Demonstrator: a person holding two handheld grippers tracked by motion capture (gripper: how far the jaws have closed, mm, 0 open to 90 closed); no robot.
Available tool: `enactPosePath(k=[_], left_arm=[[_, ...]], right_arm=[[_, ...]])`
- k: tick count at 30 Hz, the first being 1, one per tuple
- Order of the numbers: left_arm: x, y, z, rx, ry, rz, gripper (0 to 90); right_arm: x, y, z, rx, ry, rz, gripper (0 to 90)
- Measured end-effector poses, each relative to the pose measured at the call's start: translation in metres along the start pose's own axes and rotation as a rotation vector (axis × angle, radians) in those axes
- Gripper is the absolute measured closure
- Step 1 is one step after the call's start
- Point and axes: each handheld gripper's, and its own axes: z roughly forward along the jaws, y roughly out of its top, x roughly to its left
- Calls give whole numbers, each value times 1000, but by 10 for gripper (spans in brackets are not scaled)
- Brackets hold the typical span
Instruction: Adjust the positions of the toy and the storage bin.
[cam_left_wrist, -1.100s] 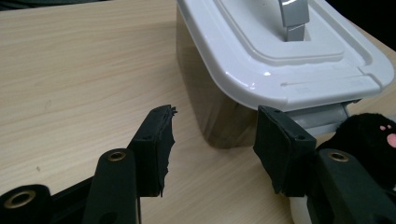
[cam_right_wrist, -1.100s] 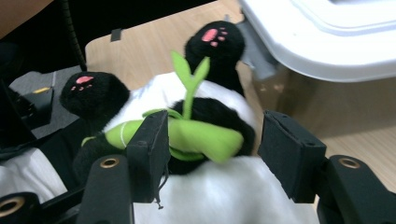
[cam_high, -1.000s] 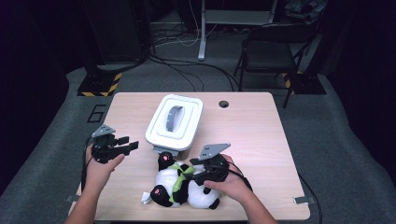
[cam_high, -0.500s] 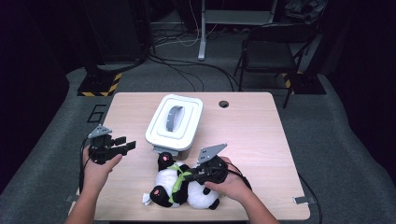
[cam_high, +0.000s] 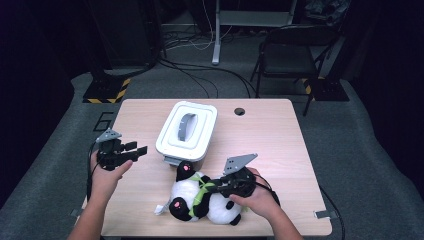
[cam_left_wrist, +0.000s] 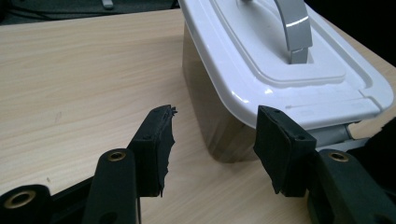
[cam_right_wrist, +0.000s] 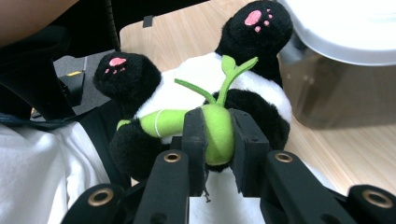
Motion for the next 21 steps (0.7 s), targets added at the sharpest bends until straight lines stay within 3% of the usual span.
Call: enactPosePath(k=[6,8,10,11,16,17,21], left_arm=[[-3,8,8,-6,-22,1,467],[-5,11,12,-5,-27,10,467],[-7,14,15,0,-35,25,467],[-8,16,17,-2,-42,27,469],[-18,26,29,6,-66,53,469],[-21,28,32,8,-71,61,470],[-37,39,46,7,-90,90,470]], right_arm=[[-2,-11,-25,-9,-45,27,770],[-6,-18,-39,-19,-81,37,770],[-6,-20,-43,-24,-89,49,770],[-9,-25,-53,-38,-117,64,769],[-13,-33,-69,-51,-182,81,769],[-16,-37,-78,-60,-218,96,769],[-21,-45,-86,-81,-273,129,767]])
